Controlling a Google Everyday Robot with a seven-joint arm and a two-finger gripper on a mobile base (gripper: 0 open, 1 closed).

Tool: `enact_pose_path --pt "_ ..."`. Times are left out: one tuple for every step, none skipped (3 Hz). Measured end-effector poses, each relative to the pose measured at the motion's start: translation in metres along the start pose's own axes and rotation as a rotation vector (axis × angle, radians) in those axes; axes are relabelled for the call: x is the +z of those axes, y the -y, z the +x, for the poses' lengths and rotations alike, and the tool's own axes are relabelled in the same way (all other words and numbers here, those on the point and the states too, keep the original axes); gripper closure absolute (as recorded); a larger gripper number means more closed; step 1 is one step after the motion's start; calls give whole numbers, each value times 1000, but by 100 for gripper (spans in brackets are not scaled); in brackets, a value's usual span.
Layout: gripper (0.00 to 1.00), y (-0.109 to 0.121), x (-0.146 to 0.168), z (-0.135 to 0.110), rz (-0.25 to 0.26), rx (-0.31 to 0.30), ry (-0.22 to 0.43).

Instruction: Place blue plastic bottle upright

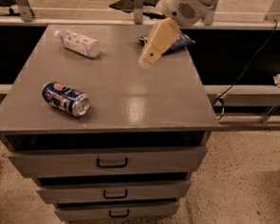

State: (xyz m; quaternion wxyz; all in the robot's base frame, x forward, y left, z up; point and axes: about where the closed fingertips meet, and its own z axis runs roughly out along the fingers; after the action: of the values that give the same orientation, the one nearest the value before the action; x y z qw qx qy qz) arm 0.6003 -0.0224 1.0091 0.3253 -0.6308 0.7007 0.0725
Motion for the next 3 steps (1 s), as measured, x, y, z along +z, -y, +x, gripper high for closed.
enact_pose_path --pt "0 13 40 -47 -7 56 93" --pt "0 29 79 -95 -21 93 187" --pt "0 48 117 -135 -43 139 277"
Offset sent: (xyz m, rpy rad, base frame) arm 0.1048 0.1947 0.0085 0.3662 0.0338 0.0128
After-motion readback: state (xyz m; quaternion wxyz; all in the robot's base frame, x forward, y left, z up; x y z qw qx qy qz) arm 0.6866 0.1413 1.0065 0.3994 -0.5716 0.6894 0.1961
